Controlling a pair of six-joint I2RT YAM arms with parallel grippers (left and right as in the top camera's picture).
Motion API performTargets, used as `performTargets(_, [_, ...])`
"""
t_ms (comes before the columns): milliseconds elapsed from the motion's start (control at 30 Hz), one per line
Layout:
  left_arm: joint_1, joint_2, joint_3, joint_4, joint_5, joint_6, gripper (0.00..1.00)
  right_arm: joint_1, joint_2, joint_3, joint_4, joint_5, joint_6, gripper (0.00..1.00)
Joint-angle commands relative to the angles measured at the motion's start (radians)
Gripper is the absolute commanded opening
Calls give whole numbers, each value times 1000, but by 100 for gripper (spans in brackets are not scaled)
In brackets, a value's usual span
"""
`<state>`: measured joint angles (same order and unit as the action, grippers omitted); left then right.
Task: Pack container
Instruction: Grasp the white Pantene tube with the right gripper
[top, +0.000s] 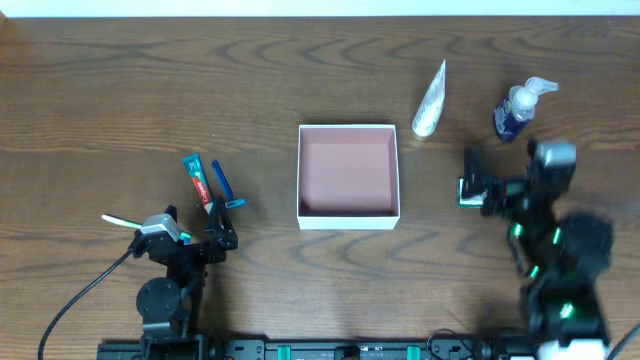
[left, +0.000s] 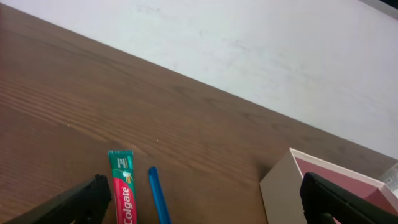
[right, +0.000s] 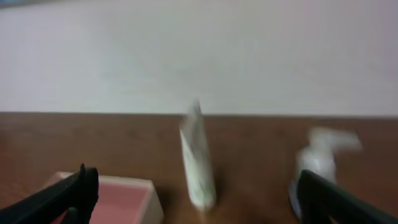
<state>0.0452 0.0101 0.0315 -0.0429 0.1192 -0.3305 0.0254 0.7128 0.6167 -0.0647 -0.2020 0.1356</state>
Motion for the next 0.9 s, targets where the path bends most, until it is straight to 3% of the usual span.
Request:
performTargets(0, [7, -4, -27, -15, 1, 23, 98, 16, 231, 269, -119, -143, -26, 99])
performTargets(100, [7, -4, -27, -15, 1, 23, 98, 28, 435, 523, -249, -208, -40, 99])
performTargets(233, [7, -4, -27, -15, 1, 23, 98, 28, 621, 713, -260, -282, -28, 99])
performTargets(433, [7, -4, -27, -15, 1, 23, 98, 31, 747, 740, -187, -329, 27, 99])
performTargets(867, [7, -4, -27, -15, 1, 23, 98, 60, 915, 740, -249, -146, 43, 99])
